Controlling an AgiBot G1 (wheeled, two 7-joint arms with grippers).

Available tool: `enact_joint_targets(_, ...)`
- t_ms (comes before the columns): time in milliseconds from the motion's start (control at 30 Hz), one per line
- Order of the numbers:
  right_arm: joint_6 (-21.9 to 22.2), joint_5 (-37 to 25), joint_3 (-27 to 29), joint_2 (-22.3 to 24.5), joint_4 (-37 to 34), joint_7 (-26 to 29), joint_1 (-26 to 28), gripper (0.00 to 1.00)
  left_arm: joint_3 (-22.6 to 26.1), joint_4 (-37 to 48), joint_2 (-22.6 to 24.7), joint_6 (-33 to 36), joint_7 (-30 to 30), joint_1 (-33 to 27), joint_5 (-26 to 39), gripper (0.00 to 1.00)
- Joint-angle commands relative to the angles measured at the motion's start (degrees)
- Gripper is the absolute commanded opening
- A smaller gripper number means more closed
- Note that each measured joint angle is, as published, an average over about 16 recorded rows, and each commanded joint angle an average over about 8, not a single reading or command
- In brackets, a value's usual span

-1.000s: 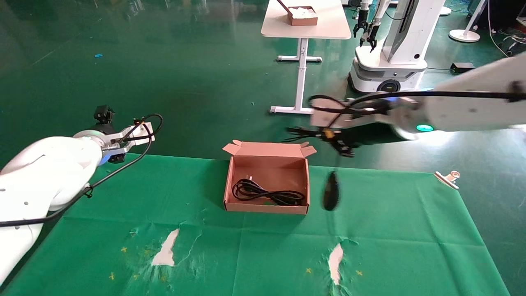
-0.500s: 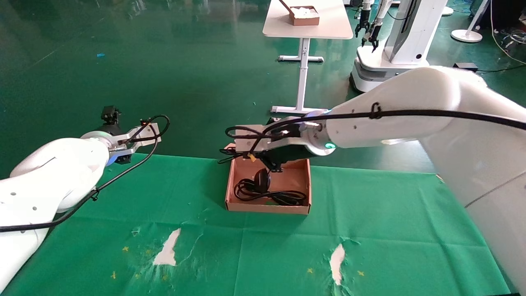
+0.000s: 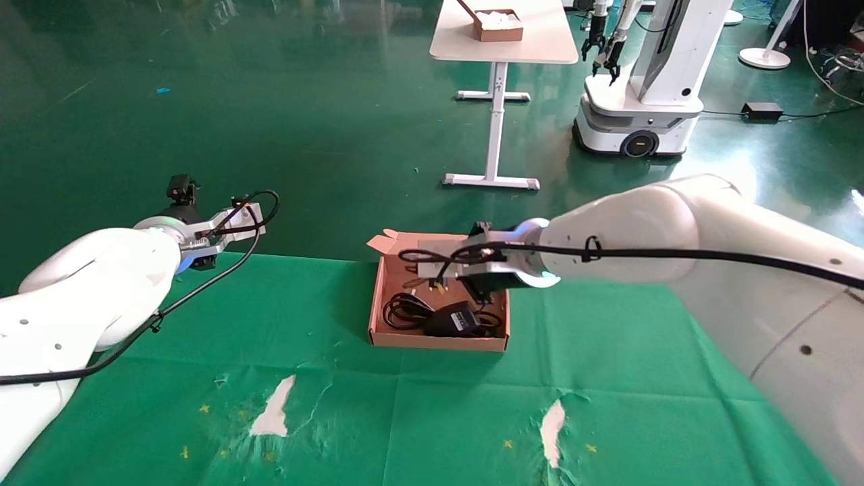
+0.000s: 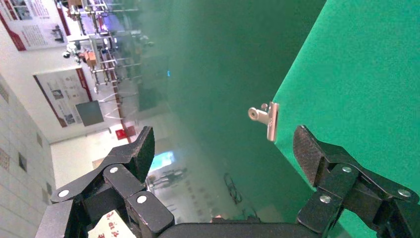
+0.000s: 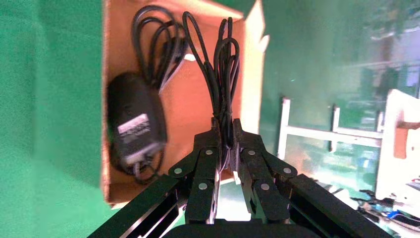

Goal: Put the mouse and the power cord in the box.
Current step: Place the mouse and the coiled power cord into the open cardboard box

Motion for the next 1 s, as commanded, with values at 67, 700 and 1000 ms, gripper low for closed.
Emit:
enact_joint_targets(67, 0.88, -0.05, -1.18, -0.02, -0.42, 0.60, -0.19, 1.00, 0.05, -0.02, -0.03, 0.01, -0.08, 0.01, 0.12, 1.00)
enact_joint_targets(700, -0.89, 0.50, 1.20, 0.51, 0.68, -0.31, -0.32, 1.00, -0.03, -0.18, -0.11, 0.01, 0.01, 0.03, -0.13, 1.00)
enact_joint_targets(1000, -5.37, 8.23, 6.84, 5.53, 4.82, -0.69, -4.99, 1.00, 0.07, -1.20, -0.61, 0.43, -0.13, 0.03, -0.16, 1.00)
